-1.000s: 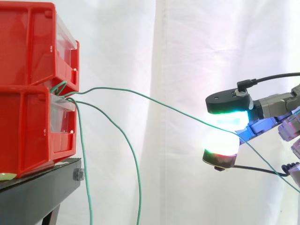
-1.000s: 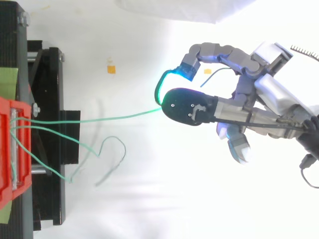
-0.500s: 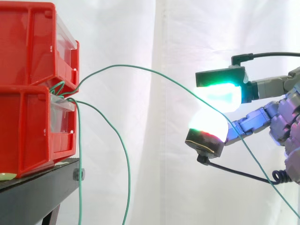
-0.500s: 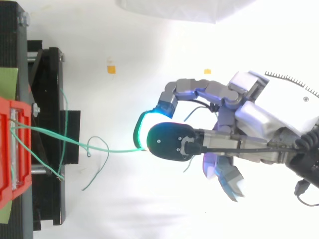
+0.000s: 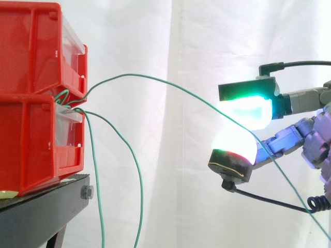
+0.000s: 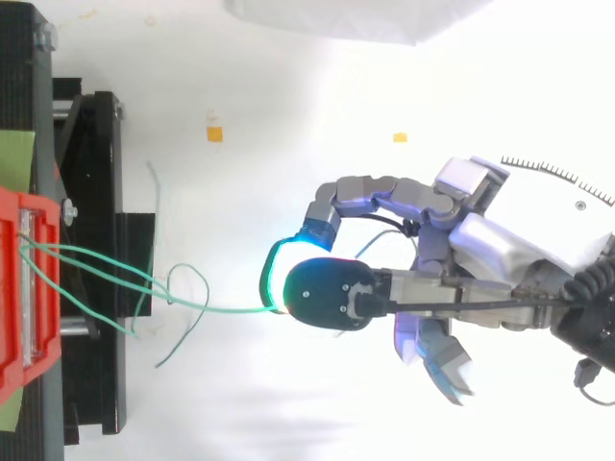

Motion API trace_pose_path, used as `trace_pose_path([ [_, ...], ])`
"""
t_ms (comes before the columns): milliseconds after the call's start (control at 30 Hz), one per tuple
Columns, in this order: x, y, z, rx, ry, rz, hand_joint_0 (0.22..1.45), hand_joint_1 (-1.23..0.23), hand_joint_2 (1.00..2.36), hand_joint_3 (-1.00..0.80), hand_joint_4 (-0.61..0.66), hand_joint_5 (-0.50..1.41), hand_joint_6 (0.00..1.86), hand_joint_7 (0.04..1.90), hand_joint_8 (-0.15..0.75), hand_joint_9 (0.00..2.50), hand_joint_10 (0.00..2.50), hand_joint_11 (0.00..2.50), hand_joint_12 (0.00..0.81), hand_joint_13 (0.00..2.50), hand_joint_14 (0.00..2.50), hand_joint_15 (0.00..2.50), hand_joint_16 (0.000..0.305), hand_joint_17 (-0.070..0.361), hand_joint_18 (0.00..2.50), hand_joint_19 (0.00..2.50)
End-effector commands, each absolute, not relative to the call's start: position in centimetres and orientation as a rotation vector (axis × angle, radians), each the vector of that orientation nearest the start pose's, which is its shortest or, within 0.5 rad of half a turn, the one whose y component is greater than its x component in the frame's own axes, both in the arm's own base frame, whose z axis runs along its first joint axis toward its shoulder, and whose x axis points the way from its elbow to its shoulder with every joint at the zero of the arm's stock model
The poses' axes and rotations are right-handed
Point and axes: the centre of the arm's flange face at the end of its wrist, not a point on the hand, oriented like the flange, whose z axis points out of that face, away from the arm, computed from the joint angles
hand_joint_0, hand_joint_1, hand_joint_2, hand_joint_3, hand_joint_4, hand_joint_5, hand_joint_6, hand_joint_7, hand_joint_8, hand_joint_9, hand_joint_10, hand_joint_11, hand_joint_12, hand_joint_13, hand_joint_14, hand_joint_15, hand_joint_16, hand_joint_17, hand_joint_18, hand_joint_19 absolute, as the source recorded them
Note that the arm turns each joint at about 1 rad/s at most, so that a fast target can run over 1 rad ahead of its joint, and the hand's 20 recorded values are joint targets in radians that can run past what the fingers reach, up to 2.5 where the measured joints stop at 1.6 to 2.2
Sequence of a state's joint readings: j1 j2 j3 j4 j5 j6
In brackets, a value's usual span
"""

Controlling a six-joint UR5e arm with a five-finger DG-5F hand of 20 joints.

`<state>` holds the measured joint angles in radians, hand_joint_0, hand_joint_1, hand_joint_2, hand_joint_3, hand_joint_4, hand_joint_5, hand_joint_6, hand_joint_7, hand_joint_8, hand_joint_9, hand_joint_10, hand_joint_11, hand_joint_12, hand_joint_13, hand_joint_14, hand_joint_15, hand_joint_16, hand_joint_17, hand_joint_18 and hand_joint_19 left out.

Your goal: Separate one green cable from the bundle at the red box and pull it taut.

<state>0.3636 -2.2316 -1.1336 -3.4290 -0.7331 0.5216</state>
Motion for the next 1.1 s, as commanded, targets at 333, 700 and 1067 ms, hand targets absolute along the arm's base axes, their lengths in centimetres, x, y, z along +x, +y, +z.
trace_pose_path([
  [333, 67.9, 3.7, 28.6, 1.784, 0.902, 0.734, 0.76, -0.75, 1.02, -0.20, 0.07, 0.15, 0.50, 1.26, 0.158, 2.33, 0.03, 0.70, 0.451, 2.06, 0.02, 0.62, 0.067, 0.152, 2.50, 0.52],
  [700, 68.3, 3.8, 28.5, 1.778, 0.879, 0.767, 0.76, -0.75, 1.02, -0.21, 0.08, 0.15, 0.50, 1.26, 0.153, 2.33, 0.02, 0.68, 0.452, 2.07, 0.02, 0.63, 0.068, 0.154, 2.50, 0.53],
  [1067, 69.6, 4.3, 28.7, 1.754, 0.792, 0.883, 0.76, -0.75, 1.02, -0.20, 0.08, 0.15, 0.50, 1.26, 0.156, 2.33, 0.03, 0.69, 0.451, 2.07, 0.02, 0.62, 0.068, 0.153, 2.50, 0.52],
])
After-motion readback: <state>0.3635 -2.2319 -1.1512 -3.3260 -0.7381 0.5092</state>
